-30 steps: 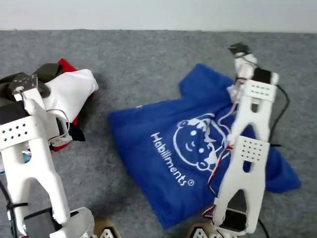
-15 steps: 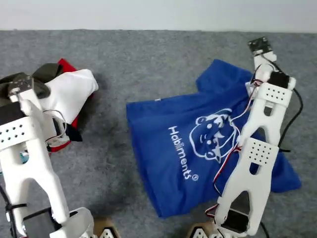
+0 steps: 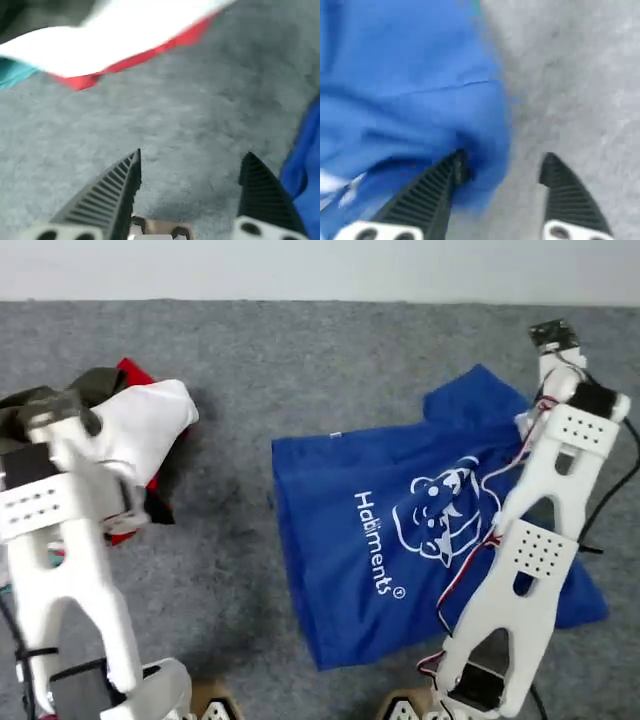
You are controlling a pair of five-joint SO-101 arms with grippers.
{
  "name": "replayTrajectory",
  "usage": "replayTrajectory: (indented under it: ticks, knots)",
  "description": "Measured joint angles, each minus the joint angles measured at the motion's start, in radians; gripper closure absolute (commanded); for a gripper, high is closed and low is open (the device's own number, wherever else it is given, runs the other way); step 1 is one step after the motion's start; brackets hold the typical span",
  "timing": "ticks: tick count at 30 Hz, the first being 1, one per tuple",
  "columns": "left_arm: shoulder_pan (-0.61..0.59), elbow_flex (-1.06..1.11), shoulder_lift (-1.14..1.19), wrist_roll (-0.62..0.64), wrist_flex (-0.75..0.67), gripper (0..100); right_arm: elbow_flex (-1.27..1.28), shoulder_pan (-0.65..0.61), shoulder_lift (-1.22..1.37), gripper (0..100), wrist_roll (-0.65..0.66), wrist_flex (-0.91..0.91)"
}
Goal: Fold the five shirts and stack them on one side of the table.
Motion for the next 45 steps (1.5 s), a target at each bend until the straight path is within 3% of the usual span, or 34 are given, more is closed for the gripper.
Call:
replayTrajectory:
  ticks: [2, 9, 13, 19, 27, 36, 45]
  knots:
    - [0.095, 0.0, 0.0, 0.0, -0.002, 70, 0.0, -0.031, -0.038, 66.0, 0.0, 0.074]
    - [0.408, 0.002, 0.0, 0.029, -0.002, 70, 0.0, -0.054, -0.167, 68.9, 0.002, 0.084]
    - [0.582, 0.069, 0.0, 0.044, -0.003, 70, 0.043, -0.002, -0.224, 69.1, 0.002, 0.084]
    - [0.829, 0.16, 0.0, 0.044, -0.002, 70, 0.327, 0.124, -0.353, 69.1, 0.002, 0.084]
    - [0.937, 0.313, 0.054, 0.044, -0.123, 76, 0.772, 0.184, -0.568, 69.1, 0.0, 0.084]
    - [0.947, 0.236, 0.338, 0.044, -0.18, 99, 1.079, 0.184, -0.746, 69.2, 0.0, 0.084]
    - [0.951, 0.061, 0.58, 0.044, -0.095, 99, 1.18, 0.184, -0.821, 69.2, 0.002, 0.084]
